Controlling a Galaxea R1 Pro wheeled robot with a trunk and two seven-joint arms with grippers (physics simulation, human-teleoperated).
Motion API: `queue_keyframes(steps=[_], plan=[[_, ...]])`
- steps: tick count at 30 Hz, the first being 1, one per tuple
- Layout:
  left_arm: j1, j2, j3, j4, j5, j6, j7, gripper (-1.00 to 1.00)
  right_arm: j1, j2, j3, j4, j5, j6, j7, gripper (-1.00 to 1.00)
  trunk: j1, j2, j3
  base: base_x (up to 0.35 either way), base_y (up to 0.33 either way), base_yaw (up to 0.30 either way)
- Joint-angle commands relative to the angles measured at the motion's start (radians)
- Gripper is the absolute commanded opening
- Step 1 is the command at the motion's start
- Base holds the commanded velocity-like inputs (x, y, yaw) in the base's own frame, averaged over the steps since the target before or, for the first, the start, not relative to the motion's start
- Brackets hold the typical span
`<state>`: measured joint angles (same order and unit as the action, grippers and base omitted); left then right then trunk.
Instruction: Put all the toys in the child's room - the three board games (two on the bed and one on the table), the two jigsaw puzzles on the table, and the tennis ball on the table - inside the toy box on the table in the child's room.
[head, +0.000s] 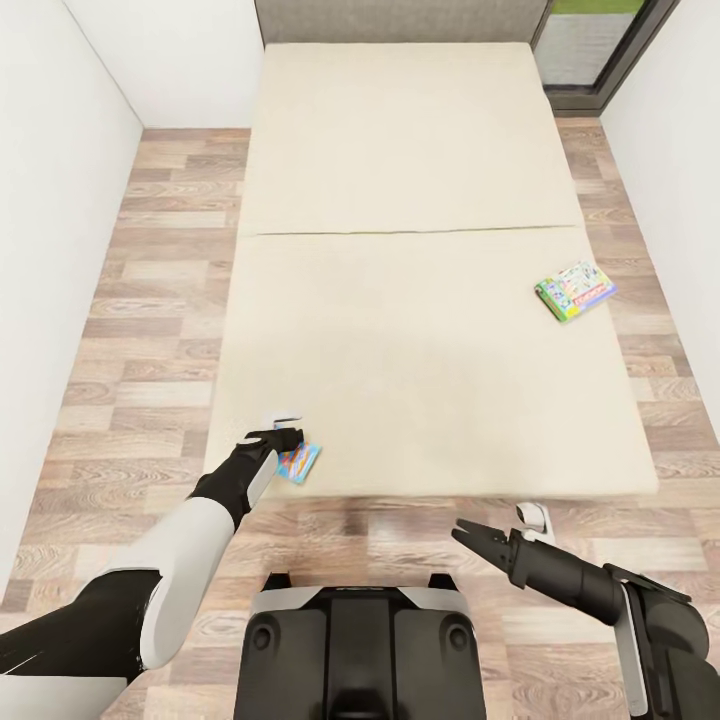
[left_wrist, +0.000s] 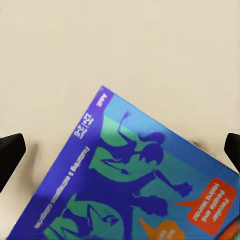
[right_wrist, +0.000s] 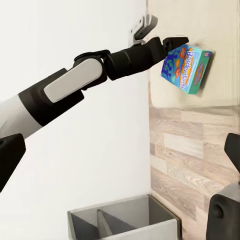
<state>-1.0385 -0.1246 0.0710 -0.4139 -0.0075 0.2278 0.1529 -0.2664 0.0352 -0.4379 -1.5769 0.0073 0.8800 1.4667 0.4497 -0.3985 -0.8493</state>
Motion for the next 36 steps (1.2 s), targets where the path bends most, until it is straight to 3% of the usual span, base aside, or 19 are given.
queue_keyframes(steps=[1,14,36], plan=[[0.0,-0.001,0.006,-0.002,-0.001,0.005,0.0,1.0,-0.001,0.001,-0.002,0.0,0.001,0.011,-0.006,1.0,0.0,-0.002,-0.001,-0.176,0.0,0.0],[0.0,-0.001,0.007,-0.002,0.0,0.006,0.0,1.0,-0.001,0.002,-0.002,0.001,-0.001,0.011,-0.026,1.0,0.0,-0.002,-0.001,-0.146,-0.012,0.0],[0.0,-0.001,0.006,-0.002,0.0,0.005,0.0,1.0,-0.001,0.0,-0.001,0.001,-0.001,0.01,-0.026,1.0,0.0,-0.002,-0.001,-0.044,-0.001,0.0]])
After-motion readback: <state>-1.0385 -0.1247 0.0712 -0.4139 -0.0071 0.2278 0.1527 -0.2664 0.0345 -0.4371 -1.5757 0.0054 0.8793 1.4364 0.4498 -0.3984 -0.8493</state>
